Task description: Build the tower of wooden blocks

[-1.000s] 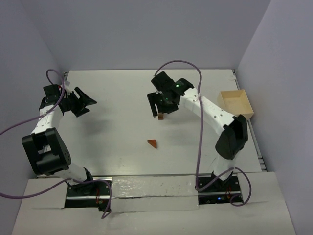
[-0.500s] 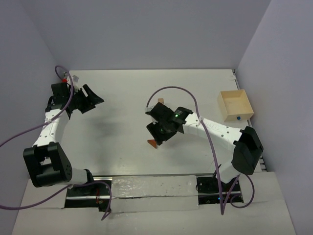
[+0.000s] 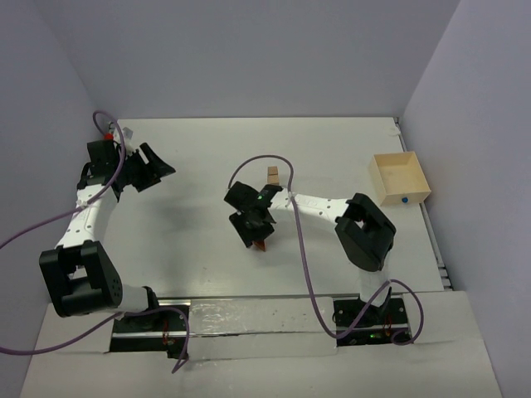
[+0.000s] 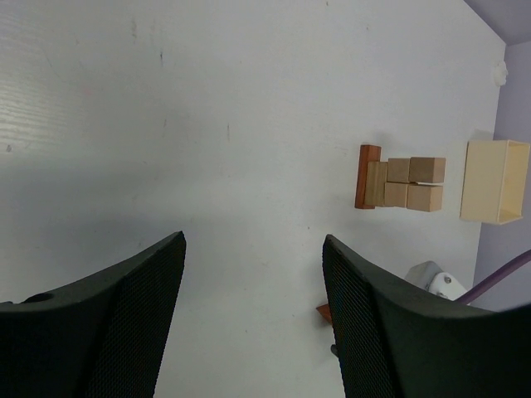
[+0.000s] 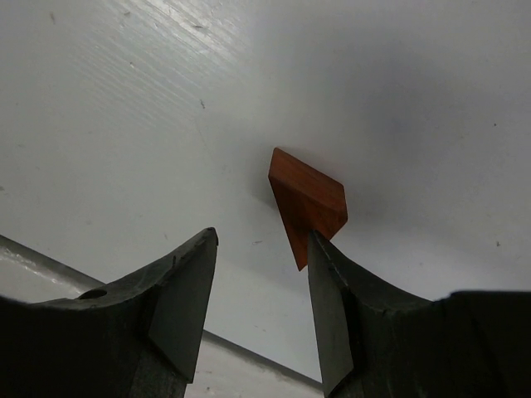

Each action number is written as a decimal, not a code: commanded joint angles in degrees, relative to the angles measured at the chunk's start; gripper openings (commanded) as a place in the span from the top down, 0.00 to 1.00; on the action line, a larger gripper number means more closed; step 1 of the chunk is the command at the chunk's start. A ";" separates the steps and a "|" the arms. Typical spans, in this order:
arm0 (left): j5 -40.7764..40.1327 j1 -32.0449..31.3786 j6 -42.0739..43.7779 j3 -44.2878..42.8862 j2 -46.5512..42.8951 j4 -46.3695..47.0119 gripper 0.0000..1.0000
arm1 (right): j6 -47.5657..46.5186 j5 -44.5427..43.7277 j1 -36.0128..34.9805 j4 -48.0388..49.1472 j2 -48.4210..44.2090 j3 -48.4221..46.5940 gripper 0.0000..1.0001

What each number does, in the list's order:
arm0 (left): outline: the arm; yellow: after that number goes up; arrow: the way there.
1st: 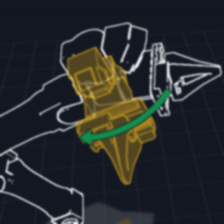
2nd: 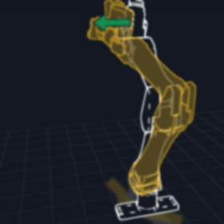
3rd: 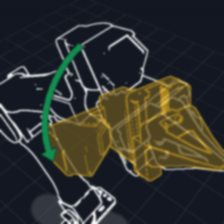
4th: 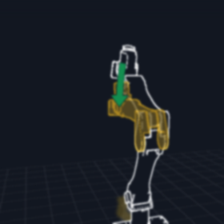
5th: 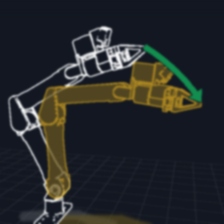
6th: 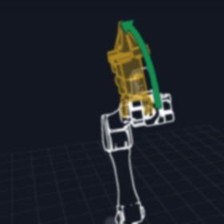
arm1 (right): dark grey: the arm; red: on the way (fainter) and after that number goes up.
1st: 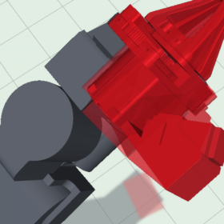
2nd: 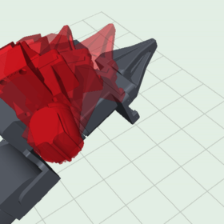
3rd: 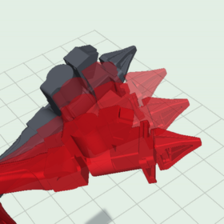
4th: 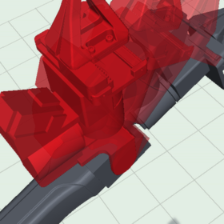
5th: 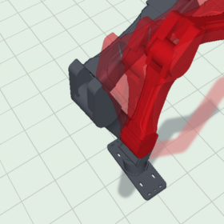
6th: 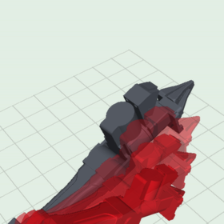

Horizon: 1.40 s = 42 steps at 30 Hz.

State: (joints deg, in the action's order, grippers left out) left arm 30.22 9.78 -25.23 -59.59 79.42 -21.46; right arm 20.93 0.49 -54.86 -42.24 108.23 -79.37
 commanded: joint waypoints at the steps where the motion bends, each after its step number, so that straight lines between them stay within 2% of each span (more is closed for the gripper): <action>1: -0.25 -0.29 0.54 -0.48 -0.15 2.29 0.26 | 1.48 -2.77 -0.28 0.62 -1.13 -2.07 0.44; 14: -0.62 -0.38 0.58 -1.07 0.98 1.90 0.26 | 1.48 -8.82 -0.36 1.50 -4.54 2.31 0.40; 25: -0.77 -0.38 1.01 -1.40 1.35 1.42 0.26 | 1.75 -3.77 1.63 1.28 -0.79 2.55 0.42; 36: 0.04 -0.29 0.80 -2.13 2.73 1.65 0.27 | 0.84 -1.69 1.89 2.60 2.36 2.53 0.72; 42: 1.74 -0.38 1.29 -2.23 2.76 1.35 0.28 | -0.50 -2.62 1.95 3.14 0.88 3.10 0.88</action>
State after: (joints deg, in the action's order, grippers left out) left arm 30.00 9.78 -24.98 -59.61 82.32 -21.45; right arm 21.53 -1.84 -53.21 -41.35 109.01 -76.49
